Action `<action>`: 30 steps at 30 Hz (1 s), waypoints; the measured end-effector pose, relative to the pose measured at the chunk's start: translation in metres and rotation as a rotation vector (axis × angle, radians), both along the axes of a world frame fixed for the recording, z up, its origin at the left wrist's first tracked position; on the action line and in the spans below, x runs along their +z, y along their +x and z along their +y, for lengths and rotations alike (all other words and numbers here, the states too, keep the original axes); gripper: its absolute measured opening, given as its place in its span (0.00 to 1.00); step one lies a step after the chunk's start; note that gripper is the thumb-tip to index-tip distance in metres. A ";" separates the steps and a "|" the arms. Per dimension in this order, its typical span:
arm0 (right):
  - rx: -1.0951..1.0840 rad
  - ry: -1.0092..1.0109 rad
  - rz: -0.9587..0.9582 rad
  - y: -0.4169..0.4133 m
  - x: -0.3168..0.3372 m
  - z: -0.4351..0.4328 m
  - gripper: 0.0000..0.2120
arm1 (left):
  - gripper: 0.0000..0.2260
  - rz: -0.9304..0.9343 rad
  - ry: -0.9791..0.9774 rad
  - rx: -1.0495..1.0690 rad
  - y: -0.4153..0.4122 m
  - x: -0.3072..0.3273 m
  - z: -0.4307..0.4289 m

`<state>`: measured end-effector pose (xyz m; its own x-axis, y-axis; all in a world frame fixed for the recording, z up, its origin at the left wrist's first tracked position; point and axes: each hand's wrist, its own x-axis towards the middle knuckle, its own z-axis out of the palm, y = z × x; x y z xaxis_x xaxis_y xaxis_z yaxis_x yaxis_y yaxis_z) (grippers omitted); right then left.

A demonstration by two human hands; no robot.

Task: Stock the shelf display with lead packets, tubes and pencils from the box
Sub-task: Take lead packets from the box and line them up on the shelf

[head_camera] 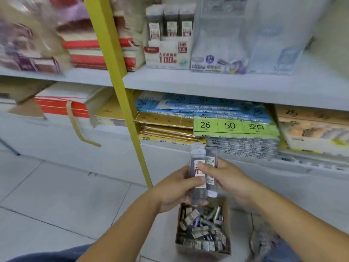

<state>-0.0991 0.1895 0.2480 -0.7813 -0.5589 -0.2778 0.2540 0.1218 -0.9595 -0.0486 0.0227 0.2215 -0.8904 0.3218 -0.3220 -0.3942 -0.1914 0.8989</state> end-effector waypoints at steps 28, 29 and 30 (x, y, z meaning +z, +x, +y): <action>0.106 0.151 0.593 -0.041 0.158 -0.044 0.06 | 0.14 0.404 0.048 0.592 -0.043 0.145 -0.056; 0.098 0.168 0.610 -0.040 0.157 -0.046 0.08 | 0.12 0.403 0.053 0.592 -0.042 0.147 -0.057; 0.098 0.178 0.632 -0.038 0.157 -0.048 0.09 | 0.12 0.408 0.051 0.587 -0.041 0.148 -0.057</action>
